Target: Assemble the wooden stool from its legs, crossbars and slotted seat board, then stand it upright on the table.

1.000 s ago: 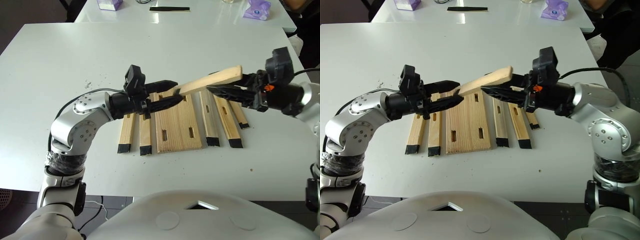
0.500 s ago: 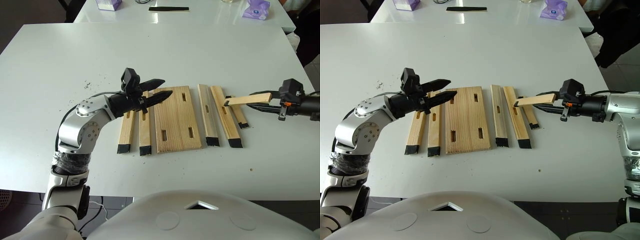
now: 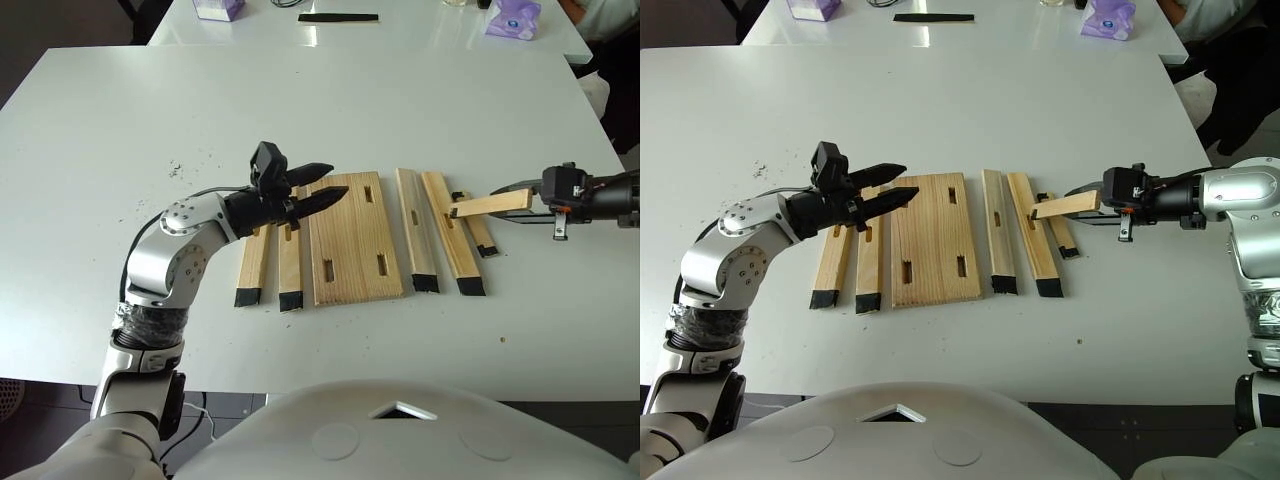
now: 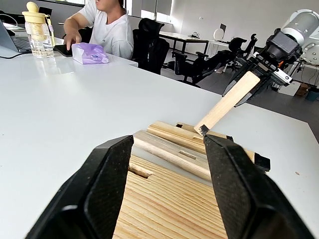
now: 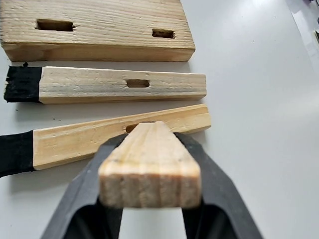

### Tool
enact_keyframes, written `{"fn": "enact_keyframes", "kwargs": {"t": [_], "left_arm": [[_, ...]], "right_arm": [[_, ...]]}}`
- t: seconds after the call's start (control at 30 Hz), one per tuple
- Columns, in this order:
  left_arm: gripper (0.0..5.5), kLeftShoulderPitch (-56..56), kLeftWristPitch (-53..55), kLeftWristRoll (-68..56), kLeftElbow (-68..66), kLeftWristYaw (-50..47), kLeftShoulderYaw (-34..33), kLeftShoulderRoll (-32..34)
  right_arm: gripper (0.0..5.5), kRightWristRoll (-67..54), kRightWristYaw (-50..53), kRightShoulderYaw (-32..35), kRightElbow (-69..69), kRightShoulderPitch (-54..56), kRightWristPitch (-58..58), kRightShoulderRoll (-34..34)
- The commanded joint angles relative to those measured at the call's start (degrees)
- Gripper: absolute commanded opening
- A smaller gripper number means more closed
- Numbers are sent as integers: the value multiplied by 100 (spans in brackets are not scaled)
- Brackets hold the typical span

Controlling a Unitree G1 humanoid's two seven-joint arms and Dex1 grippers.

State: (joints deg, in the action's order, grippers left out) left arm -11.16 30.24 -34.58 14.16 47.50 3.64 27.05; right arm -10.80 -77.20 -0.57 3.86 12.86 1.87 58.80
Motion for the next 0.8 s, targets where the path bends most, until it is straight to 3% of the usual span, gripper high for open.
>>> {"fn": "enact_keyframes", "kwargs": {"t": [0.03,0.5,0.67,0.8], "left_arm": [[262,69,-22,62,123,-34,5,-18],[262,231,-9,114,263,-197,31,-149],[262,326,-52,176,332,-295,120,-261],[262,436,-77,227,421,-372,197,-362]], "right_arm": [[130,271,-126,-189,212,177,355,93],[130,426,-772,-703,497,825,443,53],[130,683,-1403,-1272,1047,1703,265,-118],[130,684,-1529,-2108,1568,2431,290,-68]]}}
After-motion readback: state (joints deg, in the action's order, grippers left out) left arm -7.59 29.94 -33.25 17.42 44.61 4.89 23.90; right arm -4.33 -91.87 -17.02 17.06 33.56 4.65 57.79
